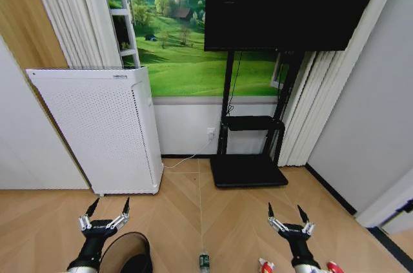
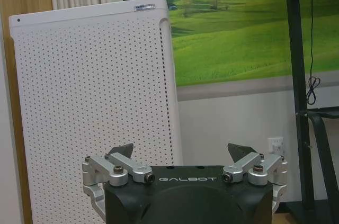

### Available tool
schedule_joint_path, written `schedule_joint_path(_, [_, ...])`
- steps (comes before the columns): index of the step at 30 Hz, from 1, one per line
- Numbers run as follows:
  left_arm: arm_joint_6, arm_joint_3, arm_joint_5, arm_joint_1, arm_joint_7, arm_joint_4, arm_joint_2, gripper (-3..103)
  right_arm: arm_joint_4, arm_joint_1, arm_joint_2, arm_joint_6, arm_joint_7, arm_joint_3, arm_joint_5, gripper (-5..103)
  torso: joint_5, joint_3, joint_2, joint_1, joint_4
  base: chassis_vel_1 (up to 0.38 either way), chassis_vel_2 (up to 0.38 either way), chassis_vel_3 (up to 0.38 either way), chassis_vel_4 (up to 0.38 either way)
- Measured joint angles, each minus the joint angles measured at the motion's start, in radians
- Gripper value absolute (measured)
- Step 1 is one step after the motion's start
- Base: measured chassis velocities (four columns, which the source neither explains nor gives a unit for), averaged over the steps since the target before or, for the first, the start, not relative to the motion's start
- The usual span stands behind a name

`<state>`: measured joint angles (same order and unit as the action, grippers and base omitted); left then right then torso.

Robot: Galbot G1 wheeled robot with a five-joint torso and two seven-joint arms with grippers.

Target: Pick up the trash bin and place the garbage on the floor into it.

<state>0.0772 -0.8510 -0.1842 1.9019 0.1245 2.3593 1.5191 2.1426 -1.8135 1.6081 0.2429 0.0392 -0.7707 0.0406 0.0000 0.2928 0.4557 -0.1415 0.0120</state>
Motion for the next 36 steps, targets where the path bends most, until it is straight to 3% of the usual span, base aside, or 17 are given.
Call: schedule_joint_path(36, [0.001, 0.001, 0.0, -0.003, 0.003, -0.001, 0.003, 100, -0.021, 0.008, 0.0, 0.01, -0.001, -0.001, -0.002, 100, 0.0001, -0.108, -0.159, 0.051, 0.0, 0.0, 0.0, 0.0, 0.0])
